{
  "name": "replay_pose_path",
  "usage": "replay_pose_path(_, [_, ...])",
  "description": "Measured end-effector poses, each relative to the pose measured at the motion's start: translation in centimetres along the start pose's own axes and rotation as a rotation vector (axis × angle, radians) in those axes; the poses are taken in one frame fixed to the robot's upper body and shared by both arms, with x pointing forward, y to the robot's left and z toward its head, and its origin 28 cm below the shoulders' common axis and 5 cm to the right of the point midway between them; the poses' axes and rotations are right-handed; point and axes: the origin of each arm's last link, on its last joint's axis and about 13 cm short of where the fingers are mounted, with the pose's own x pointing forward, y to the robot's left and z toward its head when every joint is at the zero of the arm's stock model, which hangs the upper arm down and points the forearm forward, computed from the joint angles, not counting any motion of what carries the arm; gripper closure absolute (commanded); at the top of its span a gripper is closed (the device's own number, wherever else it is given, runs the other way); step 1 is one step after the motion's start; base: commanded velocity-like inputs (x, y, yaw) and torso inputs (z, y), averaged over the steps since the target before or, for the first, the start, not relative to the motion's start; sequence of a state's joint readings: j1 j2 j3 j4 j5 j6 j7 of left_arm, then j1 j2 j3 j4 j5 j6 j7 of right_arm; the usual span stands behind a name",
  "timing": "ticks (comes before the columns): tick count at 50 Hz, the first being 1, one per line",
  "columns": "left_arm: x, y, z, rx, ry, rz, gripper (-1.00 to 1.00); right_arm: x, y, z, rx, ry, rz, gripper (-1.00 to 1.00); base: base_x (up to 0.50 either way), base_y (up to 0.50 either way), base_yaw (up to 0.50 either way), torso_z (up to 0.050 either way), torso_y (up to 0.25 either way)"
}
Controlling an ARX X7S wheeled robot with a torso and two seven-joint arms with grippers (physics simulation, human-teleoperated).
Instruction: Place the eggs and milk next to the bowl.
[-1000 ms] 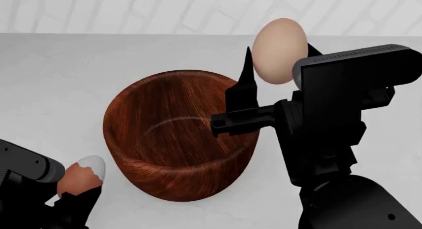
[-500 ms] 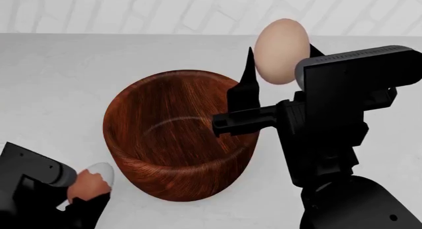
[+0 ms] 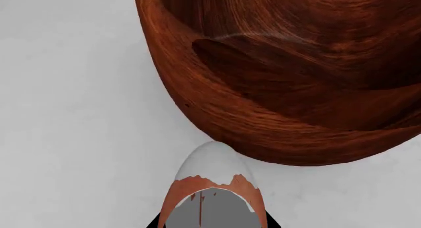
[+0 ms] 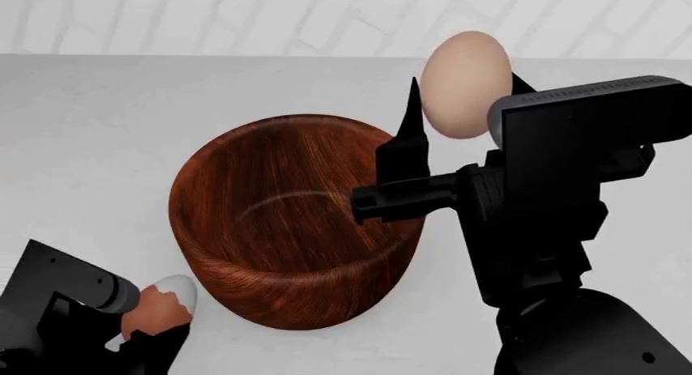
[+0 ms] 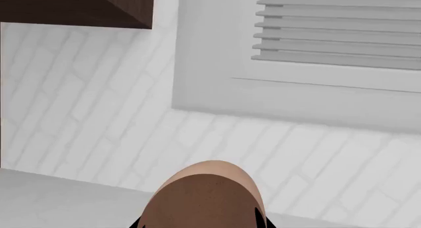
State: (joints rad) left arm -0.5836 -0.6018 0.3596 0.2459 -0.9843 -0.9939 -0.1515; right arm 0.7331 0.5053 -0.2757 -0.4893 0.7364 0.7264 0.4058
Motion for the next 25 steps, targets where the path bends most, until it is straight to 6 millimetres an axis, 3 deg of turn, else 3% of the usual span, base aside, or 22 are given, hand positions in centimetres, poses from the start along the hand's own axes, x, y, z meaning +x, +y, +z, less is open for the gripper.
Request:
replay_pose_path(13, [0.39,0.14,0.03,0.001,-0.006,-0.005,1.0,0.11,0.05,-0.23,0.002,0.005,0.001,1.0,0.0,0.0,0.0,0.0,0.0])
replay_pose_path(14, [0.4,0.15,0.03,0.002,-0.006,-0.006,-1.0,0.12,0.05,-0.24,0.002,0.005,0.001,1.0,0.0,0.0,0.0,0.0,0.0])
replay_pose_path(25, [0.5,0.16,-0.35,-0.002,0.015,0.001,-1.0,0.19,0.13,-0.23,0.003,0.005,0.004,1.0,0.0,0.0,0.0,0.0,0.0])
